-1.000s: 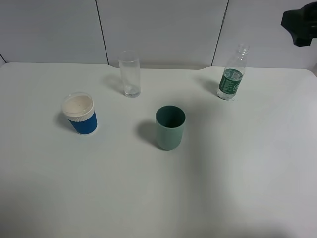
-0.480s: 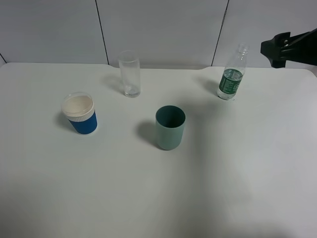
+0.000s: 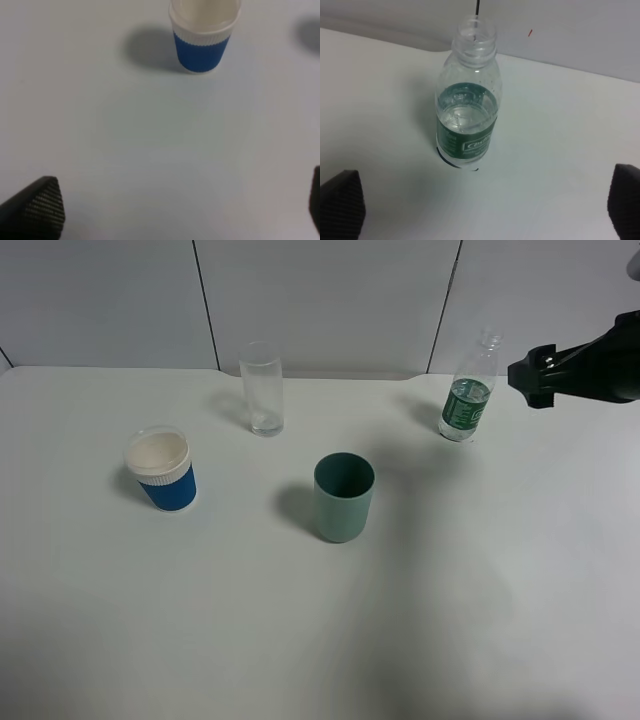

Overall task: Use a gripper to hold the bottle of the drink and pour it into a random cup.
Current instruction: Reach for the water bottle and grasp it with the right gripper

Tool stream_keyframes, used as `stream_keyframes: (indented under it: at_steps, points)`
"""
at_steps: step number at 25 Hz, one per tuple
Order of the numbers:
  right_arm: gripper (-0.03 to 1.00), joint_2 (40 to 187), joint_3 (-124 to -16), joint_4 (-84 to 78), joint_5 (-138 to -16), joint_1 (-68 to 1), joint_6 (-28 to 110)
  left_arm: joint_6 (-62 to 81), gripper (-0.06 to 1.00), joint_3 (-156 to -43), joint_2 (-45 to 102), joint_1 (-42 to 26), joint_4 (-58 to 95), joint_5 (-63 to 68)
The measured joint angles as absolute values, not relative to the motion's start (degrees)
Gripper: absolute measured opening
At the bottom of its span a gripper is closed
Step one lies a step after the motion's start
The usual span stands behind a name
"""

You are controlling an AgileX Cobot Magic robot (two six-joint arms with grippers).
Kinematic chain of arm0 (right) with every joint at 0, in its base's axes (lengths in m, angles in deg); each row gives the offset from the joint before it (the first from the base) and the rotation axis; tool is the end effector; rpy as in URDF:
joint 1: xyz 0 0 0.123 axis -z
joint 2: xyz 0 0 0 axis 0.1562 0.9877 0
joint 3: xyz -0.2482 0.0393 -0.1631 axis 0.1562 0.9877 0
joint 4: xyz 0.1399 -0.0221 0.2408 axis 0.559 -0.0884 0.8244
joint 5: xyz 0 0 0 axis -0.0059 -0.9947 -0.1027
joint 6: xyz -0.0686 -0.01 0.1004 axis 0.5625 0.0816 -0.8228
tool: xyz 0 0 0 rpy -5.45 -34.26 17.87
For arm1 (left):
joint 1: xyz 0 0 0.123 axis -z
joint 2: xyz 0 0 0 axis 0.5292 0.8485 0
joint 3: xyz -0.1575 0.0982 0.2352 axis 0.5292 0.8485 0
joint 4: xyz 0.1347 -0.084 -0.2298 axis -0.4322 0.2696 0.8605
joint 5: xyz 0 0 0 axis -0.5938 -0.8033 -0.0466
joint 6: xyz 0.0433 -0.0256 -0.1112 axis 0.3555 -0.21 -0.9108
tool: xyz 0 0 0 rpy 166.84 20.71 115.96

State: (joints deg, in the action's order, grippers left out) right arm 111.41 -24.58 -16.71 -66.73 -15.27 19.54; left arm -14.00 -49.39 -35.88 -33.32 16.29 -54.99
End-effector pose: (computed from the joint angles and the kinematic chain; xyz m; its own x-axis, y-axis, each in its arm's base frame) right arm 0.2922 0.0325 0.2277 -0.4756 -0.1828 -0.8604 -0.1751 0.9783 -0.1111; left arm 0.0530 -0.0193 0.2751 -0.5595 0.0764 -0.8253 0.1657 0.9859 -0.0211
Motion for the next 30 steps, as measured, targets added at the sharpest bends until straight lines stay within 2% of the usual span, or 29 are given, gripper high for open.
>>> stream_keyframes:
  at_steps: [30]
  points:
    - [0.96, 127.2, -24.6, -19.5, -63.9, -15.3, 22.1, -14.0, 0.99, -49.4, -35.9, -33.3, 16.3, -55.0]
